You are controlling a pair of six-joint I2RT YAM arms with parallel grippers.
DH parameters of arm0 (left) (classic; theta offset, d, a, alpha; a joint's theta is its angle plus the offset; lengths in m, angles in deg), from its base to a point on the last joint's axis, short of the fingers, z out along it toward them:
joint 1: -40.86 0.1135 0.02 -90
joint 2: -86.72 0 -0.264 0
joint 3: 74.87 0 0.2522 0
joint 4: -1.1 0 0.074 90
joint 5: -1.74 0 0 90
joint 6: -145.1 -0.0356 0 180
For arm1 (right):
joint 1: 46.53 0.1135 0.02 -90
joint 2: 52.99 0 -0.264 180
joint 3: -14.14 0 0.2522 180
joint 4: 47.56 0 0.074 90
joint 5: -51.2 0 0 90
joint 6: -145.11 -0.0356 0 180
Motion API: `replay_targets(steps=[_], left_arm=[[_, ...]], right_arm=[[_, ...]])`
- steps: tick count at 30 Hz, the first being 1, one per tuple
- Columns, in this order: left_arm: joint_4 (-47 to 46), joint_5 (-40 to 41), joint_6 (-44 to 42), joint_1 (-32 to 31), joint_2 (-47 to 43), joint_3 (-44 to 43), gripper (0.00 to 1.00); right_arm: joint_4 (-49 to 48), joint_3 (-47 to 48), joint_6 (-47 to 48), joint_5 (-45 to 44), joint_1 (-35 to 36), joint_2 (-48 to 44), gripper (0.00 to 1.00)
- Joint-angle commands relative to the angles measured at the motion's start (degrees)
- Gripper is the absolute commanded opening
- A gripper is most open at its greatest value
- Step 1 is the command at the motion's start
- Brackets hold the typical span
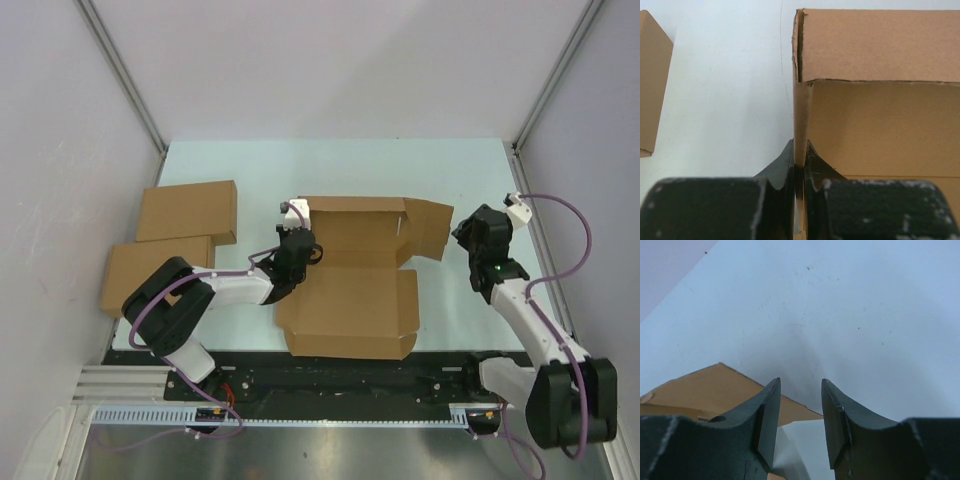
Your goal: Fold the paper box
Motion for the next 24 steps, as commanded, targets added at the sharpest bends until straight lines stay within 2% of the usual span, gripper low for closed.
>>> replay_targets(steps=[1, 3, 7, 9, 15, 19, 24], left_arm=[[-1.62, 1.20, -0.74, -0.64, -0.56, 0.59, 0.00], [-2.06, 1.37, -1.18, -0.82, -0.64, 0.85, 0.00], [-2.51, 1.64, -1.71, -0.99, -0.64, 1.12, 0.00], [-2.07, 1.55, -1.79, -0.99, -0.47, 0.68, 0.00], [-1.71, 1.64, -2.41, -0.91, 0.15, 0.06, 0.00], [-1.45, 1.46, -2.67, -0.99, -0.03, -0.11, 0.00], [-0.05, -0.55, -2.76, -1.08, -0.47, -0.55, 0.00]], right_arm=[[-9.67, 1.04, -5.20, 4.18, -2.69, 6.66, 0.43], [-12.91, 1.12, -6.60, 8.20, -4.27, 10.68, 0.43], [-13.91, 1.13, -7.05, 11.56, -5.33, 12.65, 0.45], [-11.37, 1.04, -6.61, 10.78, -5.16, 11.59, 0.50], [-7.05, -2.38, -4.94, 5.32, -4.63, -0.44, 0.58], [-8.80, -4.40, -0.56, 8.73, -2.70, -3.53, 0.60], [-14.51, -6.96, 7.08, 16.39, -3.22, 0.77, 0.61]])
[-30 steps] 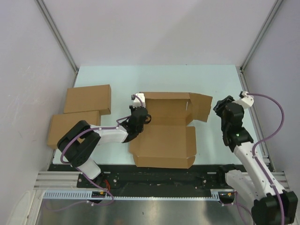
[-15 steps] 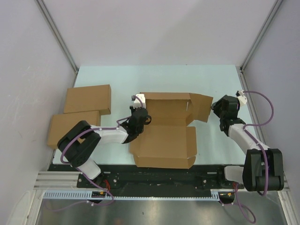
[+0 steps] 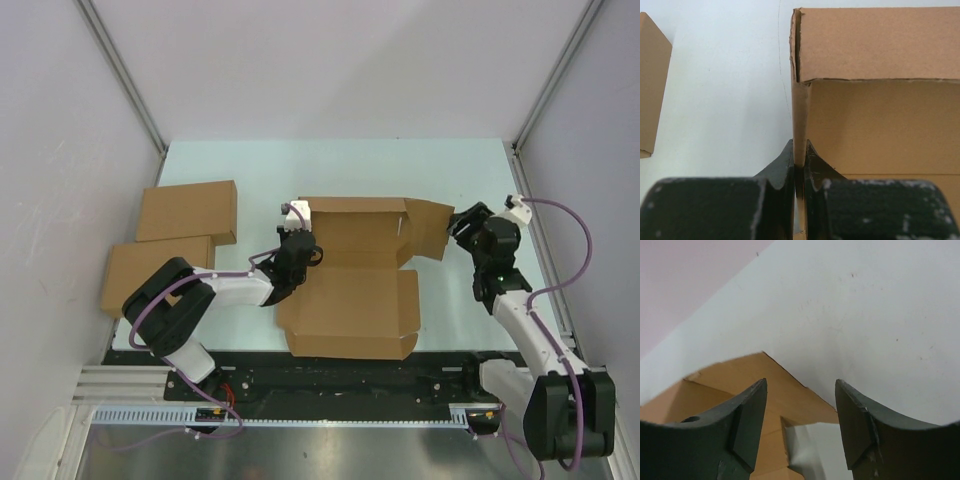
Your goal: Fold the paper box
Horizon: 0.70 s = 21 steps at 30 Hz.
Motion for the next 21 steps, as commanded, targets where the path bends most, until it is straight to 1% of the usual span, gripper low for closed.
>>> replay_targets(steps=[1, 8, 16, 19, 20, 21], left_arm=[[1.75, -1.12, -1.78, -0.58, -0.66, -1.25, 0.00], [3.77, -3.24, -5.20, -0.58, -1.02, -2.83, 0.00], [5.00, -3.50, -6.26, -0.49, -1.37, -3.01, 0.00], [4.83, -3.24, -6.78, -0.58, -1.28, -2.66, 0.00], [4.74, -3.24, -6.87, -0.58, -1.19, -2.66, 0.00], [4.74, -3.06, -6.96, -0.58, -0.93, -2.66, 0.00]], right_arm=[[-4.94, -3.05, 7.43, 6.73, -0.12, 3.64, 0.61], [-11.00, -4.46, 9.45, 9.38, -1.00, 7.95, 0.61], [-16.80, -4.37, 9.37, 10.52, -2.05, 14.18, 0.60], [-17.34, -4.28, 8.93, 12.80, -2.06, 15.42, 0.56], [-17.34, -4.28, 9.01, 13.15, -1.62, 15.51, 0.49], [-17.17, -4.28, 9.10, 13.07, -1.27, 15.42, 0.46]])
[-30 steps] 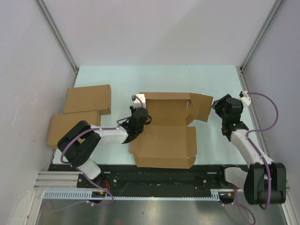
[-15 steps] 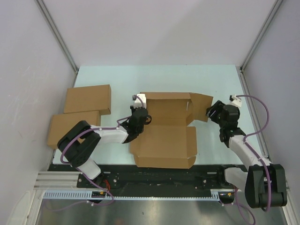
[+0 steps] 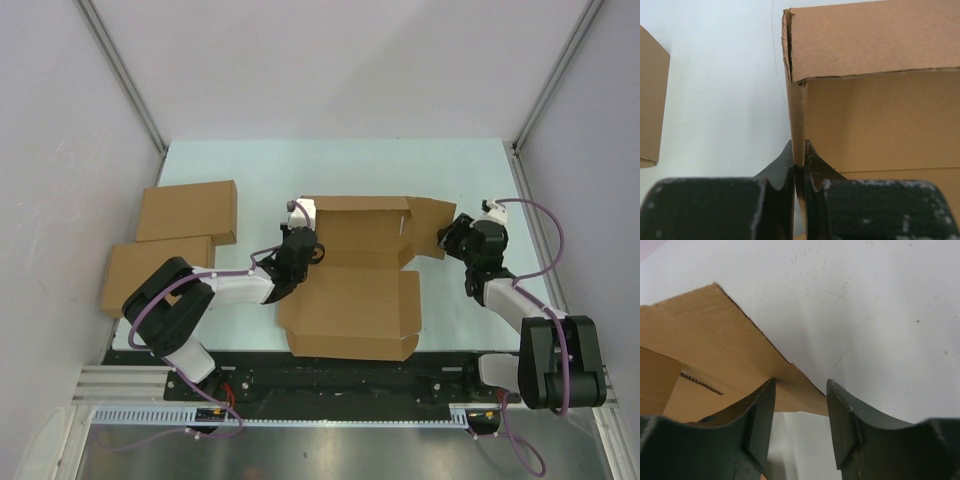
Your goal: Fold the paper box
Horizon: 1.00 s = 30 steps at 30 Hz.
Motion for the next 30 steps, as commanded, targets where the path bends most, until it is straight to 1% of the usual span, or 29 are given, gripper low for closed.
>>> replay_targets(steps=[1, 2, 5, 6, 12, 18, 23, 30], left_arm=[[2.01, -1.12, -3.68, -0.49, -0.84, -1.22, 0.00], [1.92, -1.12, -3.68, -0.58, -0.67, -1.22, 0.00], [1.75, -0.94, -3.16, -0.58, -0.14, -1.48, 0.00], [1.75, -0.85, -3.07, -0.49, 0.04, -1.57, 0.00], [1.13, -0.41, -2.37, -0.58, 0.65, -1.66, 0.00], [0.34, 0.03, -2.19, -0.58, 1.18, -1.66, 0.00], [0.08, -0.06, -1.58, -0.58, 1.53, -1.83, 0.00], [-1.15, 0.02, -1.31, -0.49, 0.92, -0.87, 0.00]], right_arm=[[-3.42, 0.64, 0.49, 2.01, 1.07, 0.30, 0.42], [-3.07, 0.64, 0.84, 1.92, 1.43, -0.23, 0.36], [-1.13, 0.64, 1.54, 0.17, 3.71, -2.50, 0.28], [-0.61, 0.64, 1.63, -1.40, 4.76, -3.21, 0.28], [3.61, 0.64, 2.16, -3.35, 7.49, -8.66, 0.22], [8.62, 0.64, 2.86, -6.16, 12.06, -14.02, 0.17], [9.77, 0.72, 2.51, -7.48, 15.57, -15.52, 0.13], [10.56, 0.81, 2.16, -11.52, 22.07, -15.26, 0.10]])
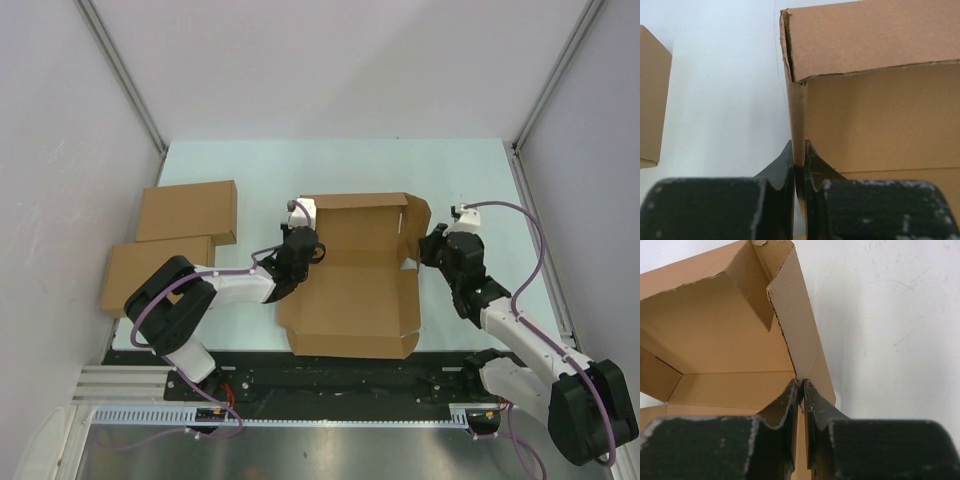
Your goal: Fold the paper box
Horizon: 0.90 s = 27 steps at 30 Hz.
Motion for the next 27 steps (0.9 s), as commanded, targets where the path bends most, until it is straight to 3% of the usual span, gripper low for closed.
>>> replay_targets(steps=[1, 8, 17, 27], left_arm=[[-1.18, -0.30, -1.16, -0.62, 0.06, -0.36, 0.00], [-8.20, -0.48, -1.07, -0.62, -0.64, 3.67, 0.00], [-18.49, -1.18, -3.97, -0.89, -1.17, 8.95, 0.00], [-21.57, -1.53, -5.73, -0.97, -2.13, 10.27, 0.00]], right_arm=[[-0.83, 0.81, -0.44, -2.74, 4.18, -0.53, 0.09], [-0.91, 1.07, -0.09, -7.92, 11.04, 0.61, 0.09], [1.55, 5.38, 1.75, -8.54, 10.95, 0.17, 0.08], [3.92, 6.61, 3.95, -5.74, 2.00, -1.58, 0.08]])
